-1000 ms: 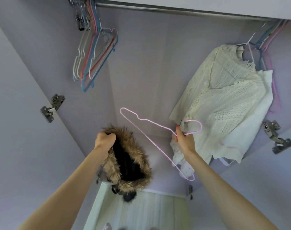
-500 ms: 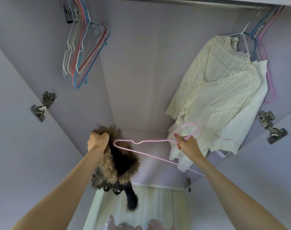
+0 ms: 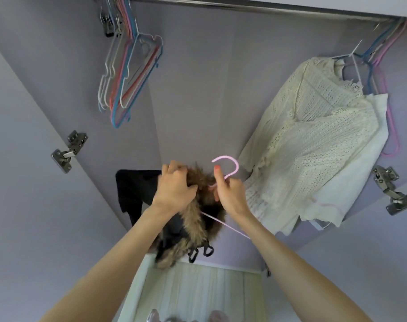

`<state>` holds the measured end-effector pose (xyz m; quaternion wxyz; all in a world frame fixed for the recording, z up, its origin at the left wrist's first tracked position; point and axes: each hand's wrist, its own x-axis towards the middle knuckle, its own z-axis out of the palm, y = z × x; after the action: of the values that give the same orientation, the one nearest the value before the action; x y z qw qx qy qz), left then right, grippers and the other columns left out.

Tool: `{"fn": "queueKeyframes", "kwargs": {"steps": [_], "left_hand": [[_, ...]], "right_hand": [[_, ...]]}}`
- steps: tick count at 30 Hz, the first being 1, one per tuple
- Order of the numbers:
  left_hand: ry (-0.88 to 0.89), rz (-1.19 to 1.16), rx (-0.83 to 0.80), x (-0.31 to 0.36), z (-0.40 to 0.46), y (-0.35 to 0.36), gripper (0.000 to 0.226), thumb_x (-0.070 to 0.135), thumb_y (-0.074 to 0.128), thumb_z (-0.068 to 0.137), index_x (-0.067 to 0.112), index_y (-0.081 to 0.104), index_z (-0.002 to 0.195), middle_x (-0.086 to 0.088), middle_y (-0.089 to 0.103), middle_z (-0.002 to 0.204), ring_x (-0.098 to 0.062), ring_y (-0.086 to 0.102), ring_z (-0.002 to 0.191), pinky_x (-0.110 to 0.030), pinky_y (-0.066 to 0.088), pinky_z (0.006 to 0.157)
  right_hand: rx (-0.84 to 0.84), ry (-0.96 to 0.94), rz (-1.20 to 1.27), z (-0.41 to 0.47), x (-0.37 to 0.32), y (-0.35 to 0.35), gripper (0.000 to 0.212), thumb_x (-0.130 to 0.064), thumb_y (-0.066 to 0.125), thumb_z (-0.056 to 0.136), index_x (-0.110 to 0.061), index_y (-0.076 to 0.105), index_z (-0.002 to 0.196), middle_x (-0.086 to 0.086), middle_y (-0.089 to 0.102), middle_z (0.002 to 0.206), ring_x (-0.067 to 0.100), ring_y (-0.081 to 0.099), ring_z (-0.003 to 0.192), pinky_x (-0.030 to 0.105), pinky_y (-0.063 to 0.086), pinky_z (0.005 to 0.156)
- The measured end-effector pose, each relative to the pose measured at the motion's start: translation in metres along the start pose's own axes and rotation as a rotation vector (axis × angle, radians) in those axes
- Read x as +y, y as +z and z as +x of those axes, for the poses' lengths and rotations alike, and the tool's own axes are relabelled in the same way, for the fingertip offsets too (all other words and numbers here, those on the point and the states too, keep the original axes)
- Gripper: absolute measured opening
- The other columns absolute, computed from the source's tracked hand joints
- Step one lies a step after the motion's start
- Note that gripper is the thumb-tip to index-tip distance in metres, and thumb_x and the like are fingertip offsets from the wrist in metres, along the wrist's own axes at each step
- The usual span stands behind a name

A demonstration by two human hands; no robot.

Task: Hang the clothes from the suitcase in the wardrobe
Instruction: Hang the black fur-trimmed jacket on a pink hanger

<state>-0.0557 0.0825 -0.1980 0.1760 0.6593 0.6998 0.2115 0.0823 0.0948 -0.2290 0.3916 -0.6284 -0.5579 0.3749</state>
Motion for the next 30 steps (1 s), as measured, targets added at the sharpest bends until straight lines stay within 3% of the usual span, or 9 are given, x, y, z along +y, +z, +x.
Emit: {"fn": "queueKeyframes", "kwargs": {"steps": [2,6,10,15,19,22,25,28,30], "left_hand": [[0.084,0.113,-0.036,-0.003,0.005,-0.005,0.034,0.023,0.058,0.086,0.011,0.052,0.117,-0.005,0.052,0.123,-0.028,0.041,0.122,-0.035,0.028,0.099],[0.035,-0.111,-0.161,-0.006,0.018,-0.013,0.039,-0.002,0.051,0.085,0.004,0.043,0.123,-0.020,0.059,0.114,-0.038,0.053,0.112,-0.038,0.043,0.088],[-0.055,-0.174,-0.110,-0.010,0.023,-0.019,0.044,-0.009,0.042,0.086,0.004,0.034,0.128,-0.022,0.056,0.113,-0.041,0.051,0.110,-0.044,0.043,0.089],[-0.081,-0.345,-0.052,-0.015,0.034,-0.032,0.036,0.002,0.050,0.091,0.008,0.035,0.123,-0.015,0.057,0.115,-0.034,0.053,0.111,-0.035,0.041,0.087],[0.023,-0.464,0.006,-0.009,0.035,-0.045,0.035,0.016,0.062,0.088,0.020,0.048,0.119,0.003,0.060,0.106,-0.018,0.056,0.108,-0.026,0.040,0.092],[0.030,-0.515,0.051,-0.001,0.035,-0.060,0.023,0.027,0.068,0.083,0.026,0.056,0.103,0.008,0.062,0.095,-0.015,0.057,0.101,-0.026,0.042,0.090],[-0.001,-0.641,0.139,0.007,0.033,-0.076,0.009,0.034,0.068,0.081,0.030,0.060,0.082,0.012,0.063,0.082,-0.010,0.060,0.088,-0.021,0.044,0.081],[-0.084,-0.786,0.193,0.011,0.032,-0.090,0.027,0.052,0.066,0.077,0.025,0.066,0.074,0.010,0.065,0.077,-0.009,0.061,0.084,-0.024,0.045,0.080],[-0.134,-0.857,0.214,0.010,0.032,-0.098,0.042,0.063,0.063,0.073,0.021,0.064,0.076,0.008,0.061,0.079,-0.008,0.058,0.081,-0.025,0.043,0.079]], "right_hand": [[0.014,-0.035,0.074,0.000,-0.008,-0.005,0.065,-0.045,0.045,0.095,-0.005,0.051,0.044,0.000,0.052,0.043,0.007,0.054,0.048,0.029,0.047,0.072],[0.032,-0.094,0.246,0.010,-0.024,-0.013,0.041,-0.033,0.057,0.091,-0.025,0.048,0.052,-0.009,0.056,0.057,0.004,0.056,0.059,0.026,0.049,0.070],[0.107,-0.188,0.158,0.016,-0.028,-0.029,0.035,-0.025,0.054,0.093,-0.004,0.057,0.066,0.008,0.060,0.065,0.014,0.054,0.057,0.028,0.045,0.064],[-0.465,0.122,0.130,0.012,0.002,-0.044,0.037,-0.025,0.046,0.098,-0.002,0.067,0.080,0.013,0.069,0.076,0.011,0.058,0.046,0.019,0.047,0.049],[-0.462,0.303,-0.044,0.019,0.036,-0.022,0.036,-0.019,0.053,0.095,-0.005,0.050,0.129,0.015,0.058,0.126,0.023,0.063,0.099,0.027,0.050,0.072],[-0.439,0.187,-0.124,0.037,0.039,-0.006,0.063,-0.020,0.054,0.094,-0.014,0.023,0.148,0.007,0.031,0.151,0.022,0.036,0.136,0.031,0.034,0.106],[-0.481,0.015,-0.277,0.057,0.028,0.013,0.072,-0.026,0.057,0.092,-0.021,0.015,0.150,0.001,0.018,0.157,0.023,0.015,0.145,0.036,0.017,0.117],[-0.533,-0.056,-0.585,0.073,0.023,0.029,0.066,-0.037,0.055,0.092,-0.020,0.025,0.148,-0.003,0.011,0.158,0.026,-0.004,0.146,0.050,0.007,0.118],[-0.539,-0.060,-0.638,0.080,0.024,0.038,0.054,-0.030,0.057,0.090,-0.018,0.041,0.140,-0.002,0.025,0.153,0.028,0.006,0.146,0.051,0.014,0.117]]}}
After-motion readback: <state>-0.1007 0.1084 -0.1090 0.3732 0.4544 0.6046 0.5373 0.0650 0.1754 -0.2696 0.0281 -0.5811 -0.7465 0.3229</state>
